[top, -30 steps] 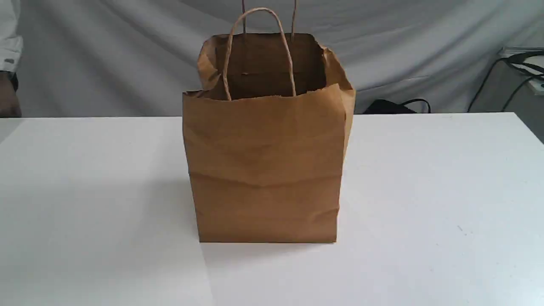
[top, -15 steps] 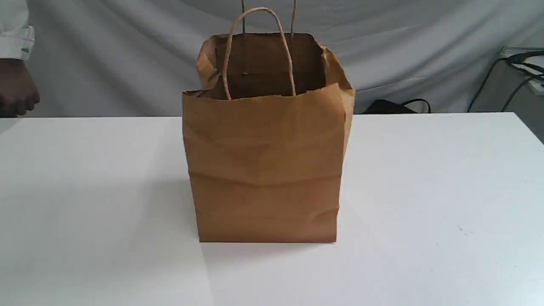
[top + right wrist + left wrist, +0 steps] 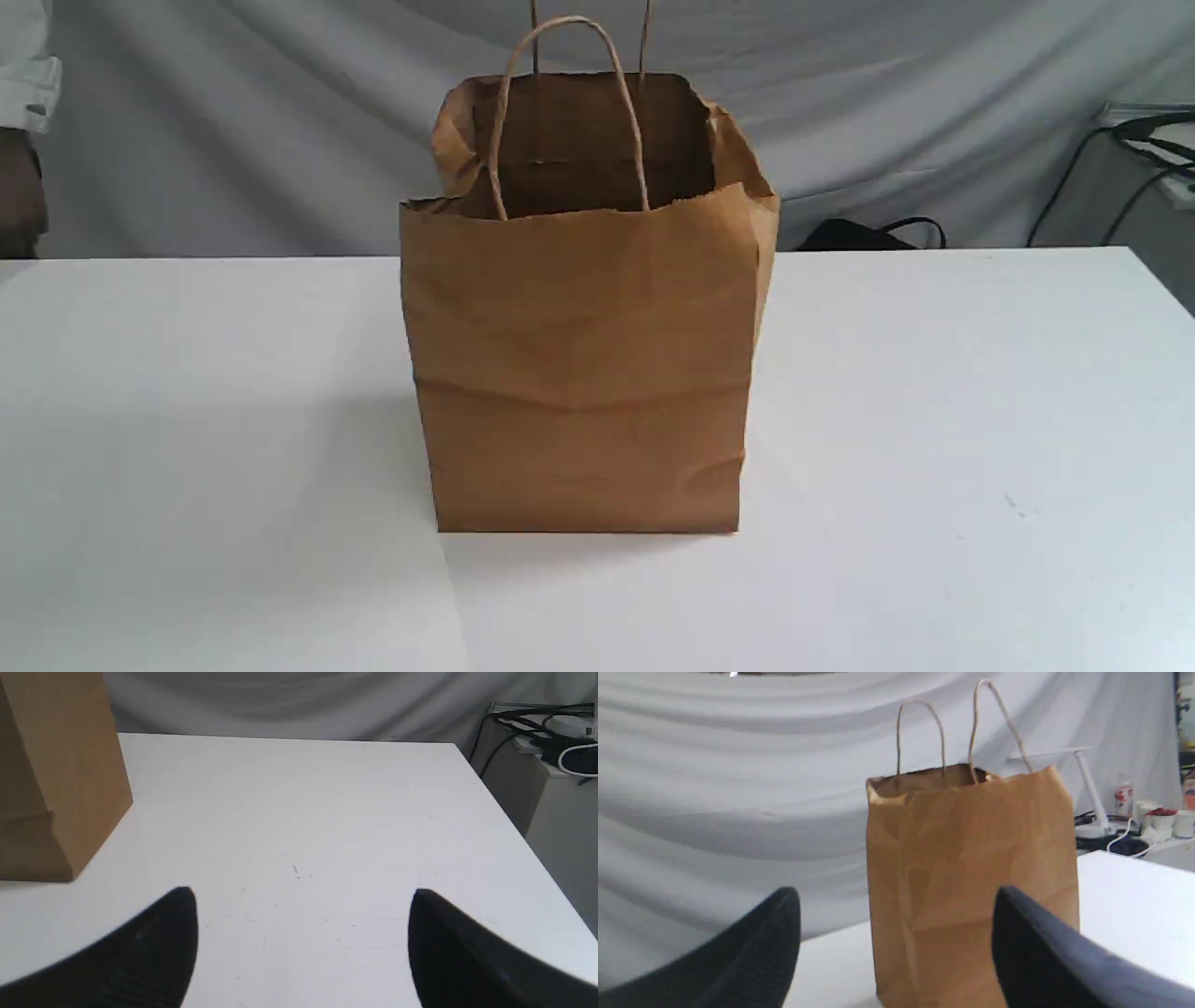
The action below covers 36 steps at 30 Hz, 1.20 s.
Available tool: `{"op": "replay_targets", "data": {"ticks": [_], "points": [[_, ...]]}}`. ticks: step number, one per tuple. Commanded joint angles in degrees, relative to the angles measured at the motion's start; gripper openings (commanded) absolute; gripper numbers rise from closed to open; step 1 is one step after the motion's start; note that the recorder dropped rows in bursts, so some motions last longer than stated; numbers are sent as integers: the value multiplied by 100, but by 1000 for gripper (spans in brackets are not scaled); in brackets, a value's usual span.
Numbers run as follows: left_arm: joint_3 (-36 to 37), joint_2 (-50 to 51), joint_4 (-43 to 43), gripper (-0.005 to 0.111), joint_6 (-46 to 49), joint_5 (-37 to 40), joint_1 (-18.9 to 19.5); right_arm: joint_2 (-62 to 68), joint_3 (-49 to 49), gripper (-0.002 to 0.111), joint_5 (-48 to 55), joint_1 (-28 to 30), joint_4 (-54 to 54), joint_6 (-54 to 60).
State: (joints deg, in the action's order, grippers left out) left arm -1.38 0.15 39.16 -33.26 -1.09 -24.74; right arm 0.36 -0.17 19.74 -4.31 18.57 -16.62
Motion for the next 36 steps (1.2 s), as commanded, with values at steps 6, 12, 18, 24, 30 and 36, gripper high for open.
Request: {"op": "replay_targets", "data": {"ticks": [6,12,18,24,30,36], "points": [[-21,-15,-2770,61,3075,-160,11,-36,17,63,-1,32,-5,-7],[-21,-15,-3196,61,3040,206,11,-36,17,63,-1,32,-5,-7],[-21,-15,-3814,61,3051,739,11,-36,17,63,-1,32,-5,-7],[138,-15,-4554,61,3038,1062,11,-36,17,63,-1,32,-5,-7],[138,-15,-4929,61,2899,451,11,-36,17,63,-1,32,-5,-7],[138,-15,-4701,61,2939,109,11,-36,17,63,-1,32,-5,-7]]}}
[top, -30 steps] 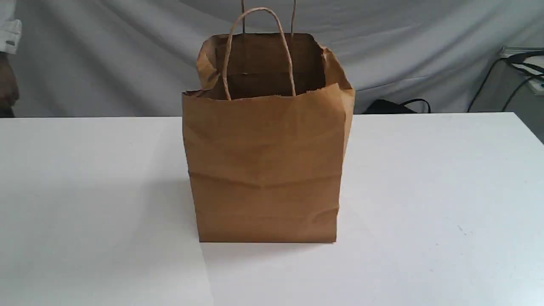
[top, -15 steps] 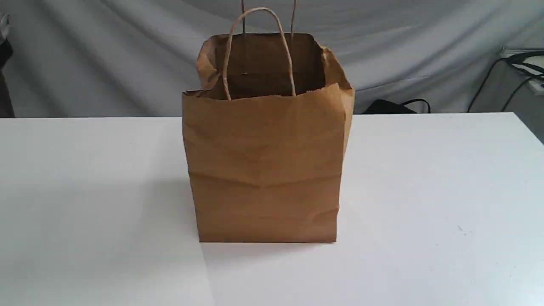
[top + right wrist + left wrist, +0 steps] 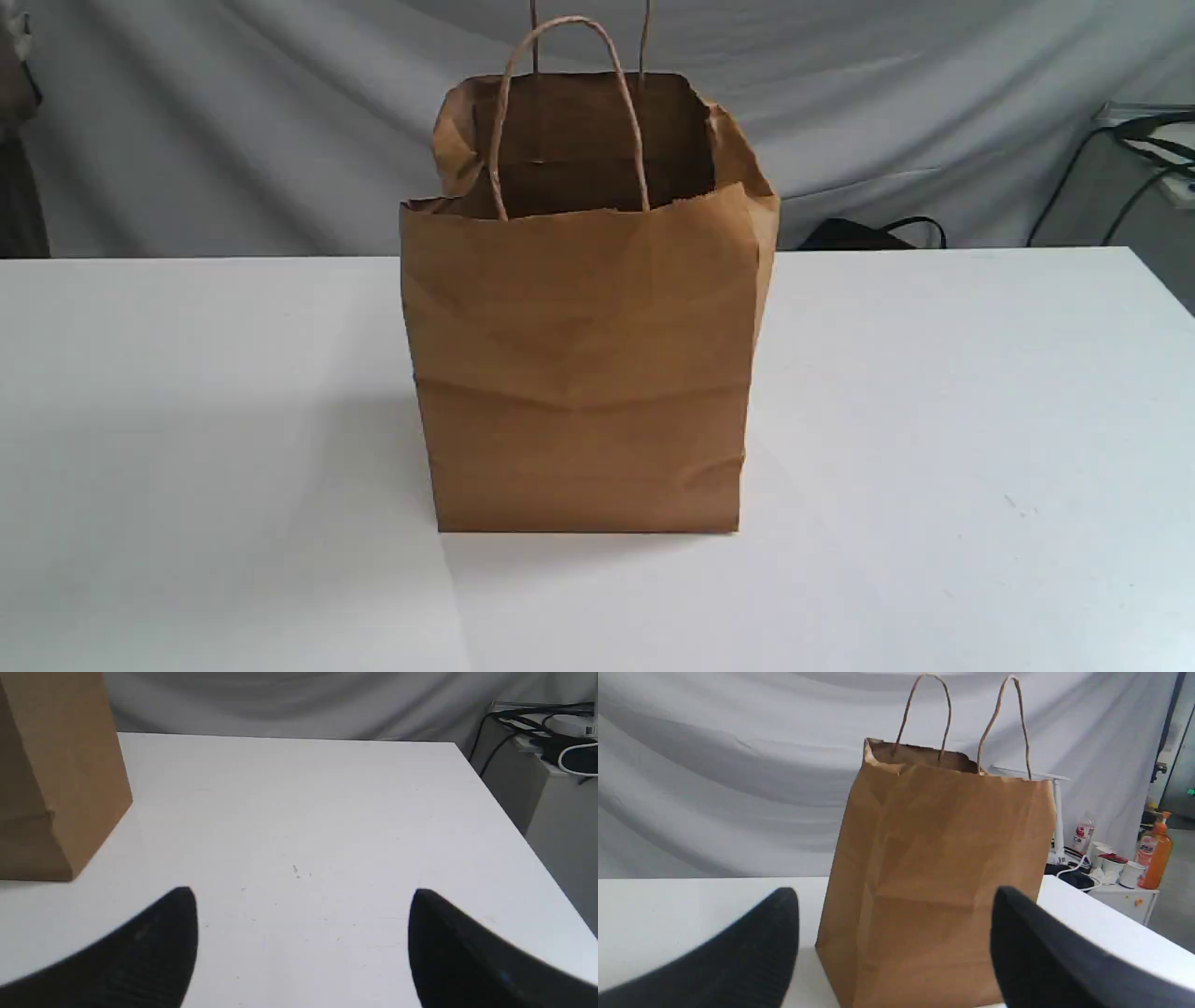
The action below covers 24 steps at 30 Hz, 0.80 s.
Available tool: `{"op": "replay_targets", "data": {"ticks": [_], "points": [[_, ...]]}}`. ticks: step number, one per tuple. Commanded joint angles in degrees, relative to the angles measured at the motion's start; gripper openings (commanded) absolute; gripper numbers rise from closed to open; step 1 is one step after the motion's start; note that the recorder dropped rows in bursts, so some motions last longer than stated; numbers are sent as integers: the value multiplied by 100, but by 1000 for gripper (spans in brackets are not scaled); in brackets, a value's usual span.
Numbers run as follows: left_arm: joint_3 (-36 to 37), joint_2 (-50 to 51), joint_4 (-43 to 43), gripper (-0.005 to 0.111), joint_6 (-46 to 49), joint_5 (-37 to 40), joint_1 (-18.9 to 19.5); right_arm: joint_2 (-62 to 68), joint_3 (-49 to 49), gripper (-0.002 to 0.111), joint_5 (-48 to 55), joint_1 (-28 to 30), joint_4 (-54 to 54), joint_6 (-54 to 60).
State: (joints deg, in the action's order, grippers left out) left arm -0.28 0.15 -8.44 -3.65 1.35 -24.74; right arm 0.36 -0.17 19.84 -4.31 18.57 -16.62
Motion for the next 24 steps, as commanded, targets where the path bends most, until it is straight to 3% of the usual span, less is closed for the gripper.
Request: {"op": "replay_targets", "data": {"ticks": [1,4,14,16,24], "points": [[28,-15,59,61,7,-135,11,-36,17,63,-11,32,-5,-7],[28,-15,59,61,250,-135,215,-36,17,63,-11,32,-5,-7],[28,-15,339,61,266,847,2229,-36,17,63,-11,32,-5,-7],[28,-15,648,61,266,947,2379,-36,17,63,-11,32,-5,-7],[28,-15,1074,61,266,1113,2280,-36,17,63,-11,32,-5,-7]]}}
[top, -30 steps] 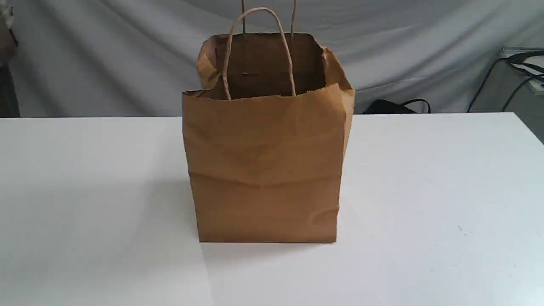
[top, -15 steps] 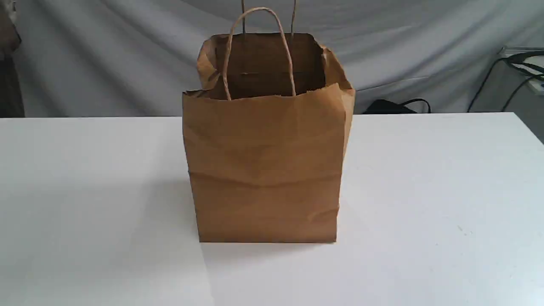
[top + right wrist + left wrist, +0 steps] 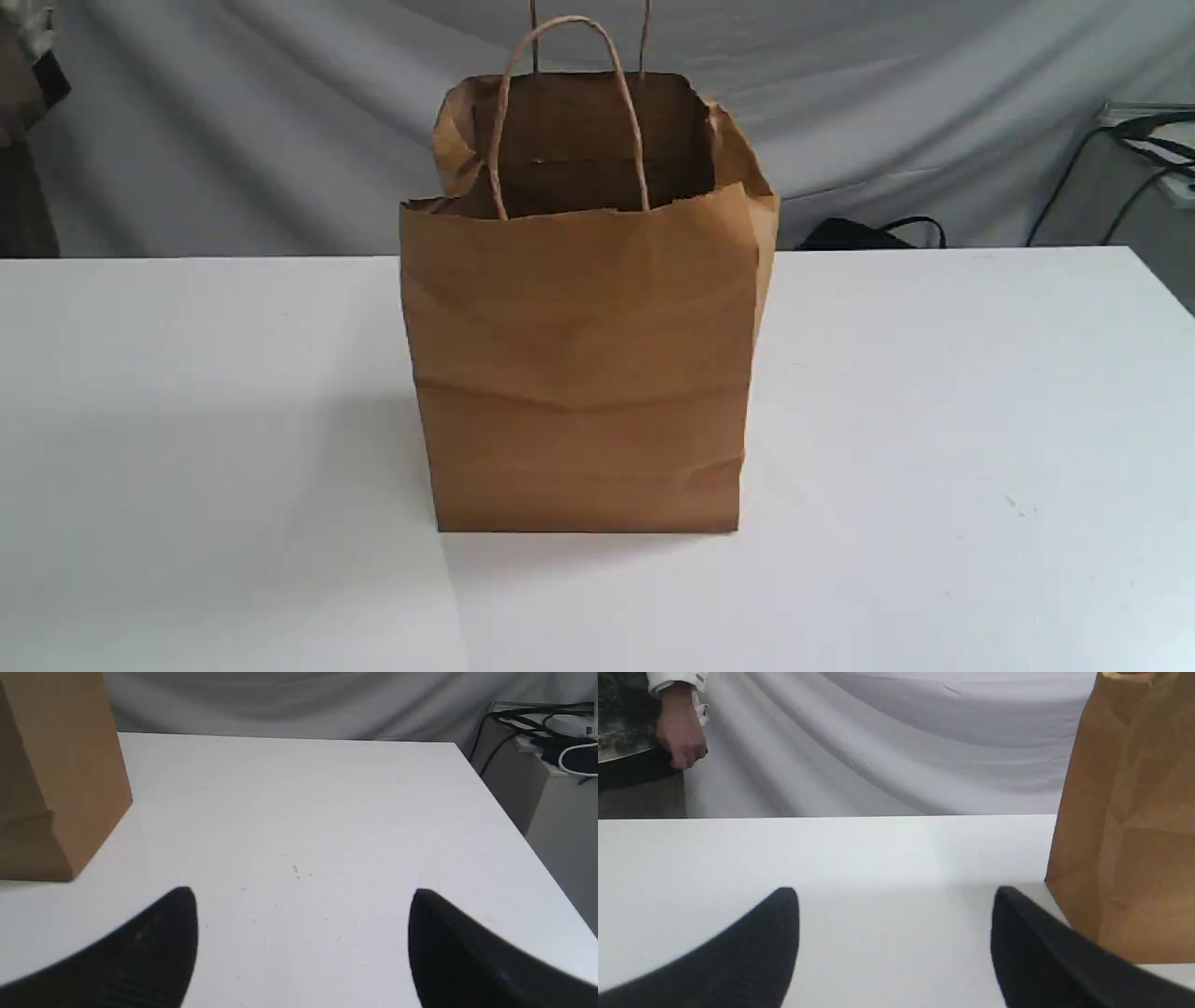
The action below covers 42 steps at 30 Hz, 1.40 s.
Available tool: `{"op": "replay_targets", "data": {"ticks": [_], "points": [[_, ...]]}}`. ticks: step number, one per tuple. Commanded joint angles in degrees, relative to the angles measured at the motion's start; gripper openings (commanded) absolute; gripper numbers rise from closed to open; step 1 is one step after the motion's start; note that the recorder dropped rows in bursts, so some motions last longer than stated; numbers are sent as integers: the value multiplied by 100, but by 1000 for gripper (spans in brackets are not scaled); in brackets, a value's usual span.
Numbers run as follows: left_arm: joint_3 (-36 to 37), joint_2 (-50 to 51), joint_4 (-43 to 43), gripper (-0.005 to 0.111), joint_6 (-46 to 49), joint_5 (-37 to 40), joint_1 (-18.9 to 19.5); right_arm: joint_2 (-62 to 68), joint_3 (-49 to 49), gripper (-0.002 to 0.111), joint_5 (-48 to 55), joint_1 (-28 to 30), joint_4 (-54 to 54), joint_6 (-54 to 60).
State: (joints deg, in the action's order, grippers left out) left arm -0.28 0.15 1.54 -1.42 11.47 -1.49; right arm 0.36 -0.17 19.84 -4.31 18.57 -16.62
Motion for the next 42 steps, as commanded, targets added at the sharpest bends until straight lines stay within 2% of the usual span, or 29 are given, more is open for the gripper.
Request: {"op": "replay_targets", "data": {"ticks": [1,8,14,42], "points": [[28,-15,34,61,17,101,-44,-36,17,63,-11,32,-5,-7],[28,-15,37,61,17,80,-44,-36,17,63,-11,32,-5,-7],[28,-15,37,61,17,80,-250,-36,17,63,-11,32,-5,-7],[28,-15,37,61,17,80,-247,-36,17,63,-11,32,-5,-7]]}}
